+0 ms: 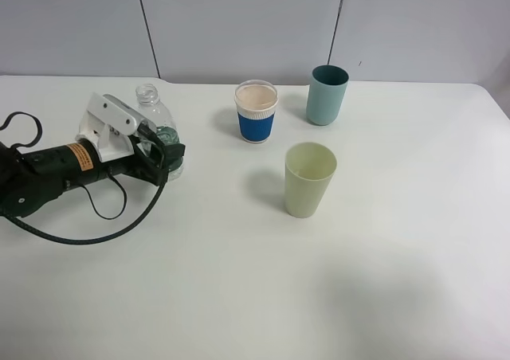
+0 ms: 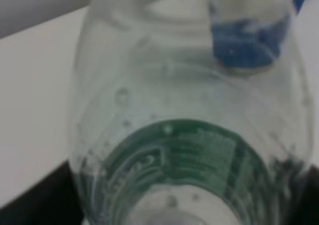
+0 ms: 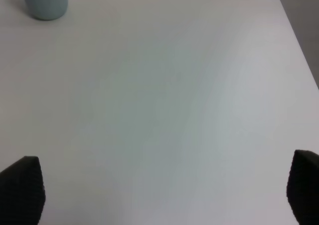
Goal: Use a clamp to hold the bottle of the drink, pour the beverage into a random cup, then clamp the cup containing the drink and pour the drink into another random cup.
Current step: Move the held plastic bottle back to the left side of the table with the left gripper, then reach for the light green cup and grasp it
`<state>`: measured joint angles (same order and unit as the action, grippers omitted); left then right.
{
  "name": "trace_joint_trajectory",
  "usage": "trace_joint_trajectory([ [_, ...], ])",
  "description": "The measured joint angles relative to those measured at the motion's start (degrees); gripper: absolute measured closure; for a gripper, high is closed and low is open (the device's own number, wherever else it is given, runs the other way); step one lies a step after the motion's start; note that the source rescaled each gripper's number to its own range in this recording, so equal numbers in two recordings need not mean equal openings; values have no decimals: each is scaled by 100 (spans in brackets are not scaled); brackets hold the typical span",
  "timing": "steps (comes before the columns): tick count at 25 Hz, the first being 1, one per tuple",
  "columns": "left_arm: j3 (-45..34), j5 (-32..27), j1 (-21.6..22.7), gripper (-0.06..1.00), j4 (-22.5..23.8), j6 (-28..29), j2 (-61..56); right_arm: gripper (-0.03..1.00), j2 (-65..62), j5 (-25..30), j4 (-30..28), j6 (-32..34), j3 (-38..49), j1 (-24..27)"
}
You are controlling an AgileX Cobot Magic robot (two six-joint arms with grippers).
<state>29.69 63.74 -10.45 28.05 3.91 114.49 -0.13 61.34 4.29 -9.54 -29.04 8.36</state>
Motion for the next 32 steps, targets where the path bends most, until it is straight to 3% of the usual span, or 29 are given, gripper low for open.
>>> trace_joint_trajectory([
  [2,0,-37,0,30,-39,35,0,-3,0,0,0,0,0,0],
  [4,0,-37,0,18,-43,70,0,-3,0,0,0,0,0,0],
  [11,-424,-56,0,14,-120,104,-467,-3,0,0,0,0,0,0],
  [19,-1642,-234,0,13,-900,57,-2153,-3,0,0,0,0,0,0],
  [22,-1845,-714,0,13,-1251,44,-3023,-3,0,0,0,0,0,0],
  [26,-1851,-1474,0,12,-1363,428,-4225,-3,0,0,0,0,0,0],
  [30,-1826,-2208,0,-2,-1365,803,-5508,-3,0,0,0,0,0,0],
  [32,-1560,-3306,0,-4,-1365,1002,-6454,-3,0,0,0,0,0,0],
])
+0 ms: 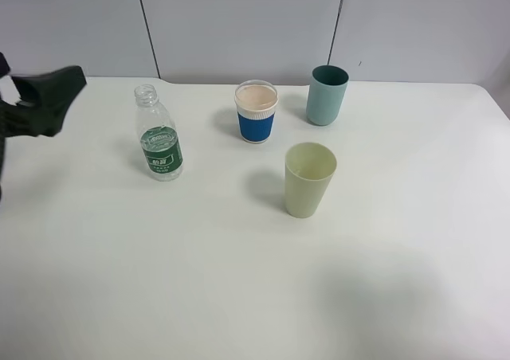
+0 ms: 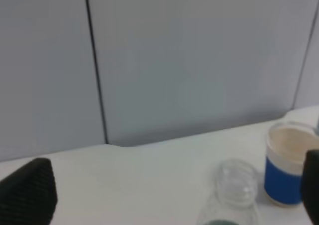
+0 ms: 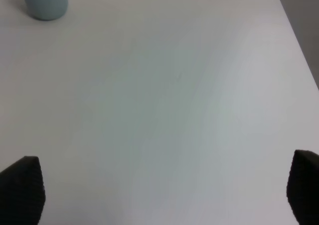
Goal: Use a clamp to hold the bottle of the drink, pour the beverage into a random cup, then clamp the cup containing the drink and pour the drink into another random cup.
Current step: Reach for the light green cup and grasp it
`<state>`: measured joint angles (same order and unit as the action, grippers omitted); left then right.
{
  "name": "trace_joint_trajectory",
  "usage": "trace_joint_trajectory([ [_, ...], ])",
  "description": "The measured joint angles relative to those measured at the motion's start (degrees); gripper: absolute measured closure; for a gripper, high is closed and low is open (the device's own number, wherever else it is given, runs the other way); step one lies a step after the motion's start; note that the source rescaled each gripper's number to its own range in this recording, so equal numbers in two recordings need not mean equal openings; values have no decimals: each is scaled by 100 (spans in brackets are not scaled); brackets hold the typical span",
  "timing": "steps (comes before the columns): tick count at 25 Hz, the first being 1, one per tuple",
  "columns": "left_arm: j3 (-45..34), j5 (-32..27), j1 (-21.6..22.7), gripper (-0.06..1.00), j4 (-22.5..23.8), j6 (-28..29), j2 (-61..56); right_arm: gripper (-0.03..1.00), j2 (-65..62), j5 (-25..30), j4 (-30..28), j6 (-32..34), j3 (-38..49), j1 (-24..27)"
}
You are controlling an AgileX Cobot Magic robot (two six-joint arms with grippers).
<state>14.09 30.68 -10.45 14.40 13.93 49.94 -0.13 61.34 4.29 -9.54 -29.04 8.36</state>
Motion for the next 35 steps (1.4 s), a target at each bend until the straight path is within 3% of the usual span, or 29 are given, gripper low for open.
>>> trace_joint_trajectory([
  [5,823,-2575,0,-5,0,61,-1282,-3,0,0,0,0,0,0],
  [8,1344,-3791,0,-5,0,17,-1801,-3,0,0,0,0,0,0],
  [15,2414,-6037,0,-5,0,-161,-2816,-3,0,0,0,0,0,0],
  [23,2923,-7716,0,-5,-181,-242,-3791,-3,0,0,0,0,0,0],
  [35,2926,-8989,26,-6,-338,-282,-4566,-3,0,0,0,0,0,0],
])
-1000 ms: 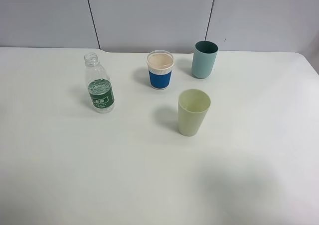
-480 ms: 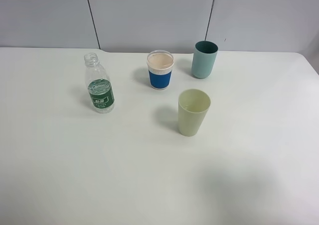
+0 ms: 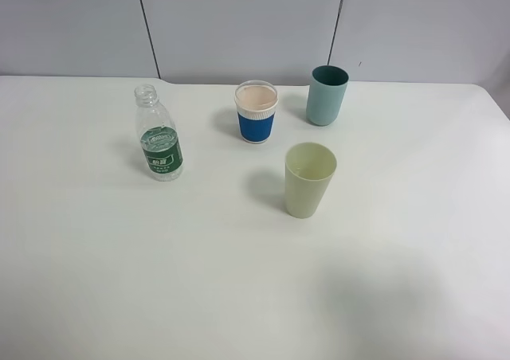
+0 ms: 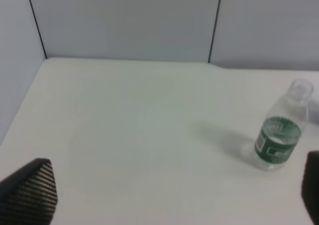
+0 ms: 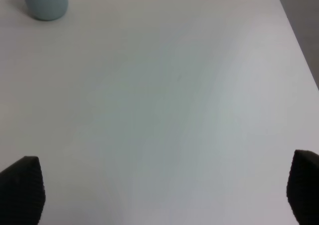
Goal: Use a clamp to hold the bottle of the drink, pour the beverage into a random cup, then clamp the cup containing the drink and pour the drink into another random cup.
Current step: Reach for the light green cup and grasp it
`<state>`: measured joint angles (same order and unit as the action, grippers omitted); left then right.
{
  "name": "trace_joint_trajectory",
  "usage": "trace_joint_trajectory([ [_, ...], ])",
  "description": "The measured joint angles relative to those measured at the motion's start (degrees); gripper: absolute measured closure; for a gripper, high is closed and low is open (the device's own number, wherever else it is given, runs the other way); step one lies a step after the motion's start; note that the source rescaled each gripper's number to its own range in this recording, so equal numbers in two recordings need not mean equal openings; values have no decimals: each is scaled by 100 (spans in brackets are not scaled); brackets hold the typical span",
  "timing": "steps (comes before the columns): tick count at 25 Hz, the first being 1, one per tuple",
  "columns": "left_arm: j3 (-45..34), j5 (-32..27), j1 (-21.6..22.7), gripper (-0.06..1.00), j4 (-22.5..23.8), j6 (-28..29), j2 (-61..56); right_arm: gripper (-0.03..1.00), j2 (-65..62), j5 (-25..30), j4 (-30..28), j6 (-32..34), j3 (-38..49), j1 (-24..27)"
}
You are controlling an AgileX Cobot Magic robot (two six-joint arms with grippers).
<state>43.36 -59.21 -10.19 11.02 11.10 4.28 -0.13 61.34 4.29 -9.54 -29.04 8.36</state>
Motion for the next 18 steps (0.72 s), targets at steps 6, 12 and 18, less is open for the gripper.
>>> trace_joint_trajectory([
  [6,-22,-186,601,-6,-26,-160,-76,-3,0,0,0,0,0,0],
  [12,-641,-12,939,-6,-444,-632,-455,-3,0,0,0,0,0,0],
  [18,-1378,5,946,-6,-662,-739,-455,-3,0,0,0,0,0,0],
])
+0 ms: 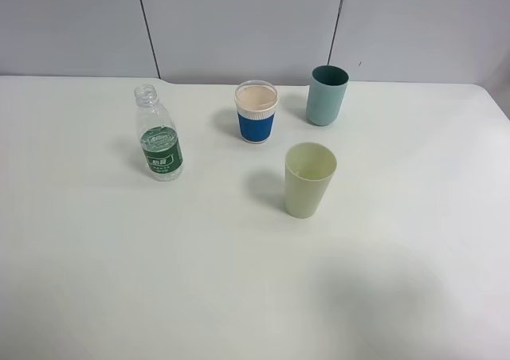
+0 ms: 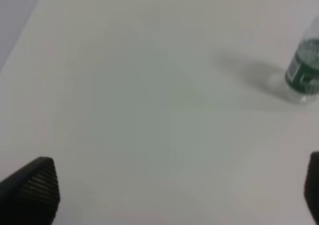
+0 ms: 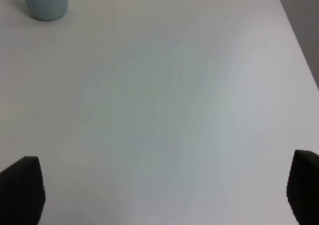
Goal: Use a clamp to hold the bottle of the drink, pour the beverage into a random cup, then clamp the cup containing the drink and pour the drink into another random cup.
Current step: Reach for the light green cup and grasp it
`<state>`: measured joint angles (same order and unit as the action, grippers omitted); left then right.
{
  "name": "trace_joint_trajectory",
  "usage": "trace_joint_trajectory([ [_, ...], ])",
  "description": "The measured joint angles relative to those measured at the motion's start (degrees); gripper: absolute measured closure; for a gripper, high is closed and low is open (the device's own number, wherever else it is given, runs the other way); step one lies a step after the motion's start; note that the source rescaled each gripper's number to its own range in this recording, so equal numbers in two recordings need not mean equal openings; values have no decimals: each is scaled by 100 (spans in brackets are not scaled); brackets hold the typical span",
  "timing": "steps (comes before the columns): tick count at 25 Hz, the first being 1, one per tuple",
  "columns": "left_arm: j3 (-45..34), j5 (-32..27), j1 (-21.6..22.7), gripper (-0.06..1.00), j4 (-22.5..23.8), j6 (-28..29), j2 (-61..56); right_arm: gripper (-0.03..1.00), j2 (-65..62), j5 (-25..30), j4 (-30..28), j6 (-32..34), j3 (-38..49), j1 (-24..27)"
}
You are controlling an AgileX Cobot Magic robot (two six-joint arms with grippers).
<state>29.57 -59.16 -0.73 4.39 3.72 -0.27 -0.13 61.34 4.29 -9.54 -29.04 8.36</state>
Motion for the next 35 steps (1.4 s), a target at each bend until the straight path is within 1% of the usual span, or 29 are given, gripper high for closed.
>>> trace_joint_trajectory([
  [2,-62,-93,0,-6,-9,-27,0,-3,0,0,0,0,0,0],
  [35,-62,-93,0,-6,-21,-37,0,-3,0,0,0,0,0,0],
])
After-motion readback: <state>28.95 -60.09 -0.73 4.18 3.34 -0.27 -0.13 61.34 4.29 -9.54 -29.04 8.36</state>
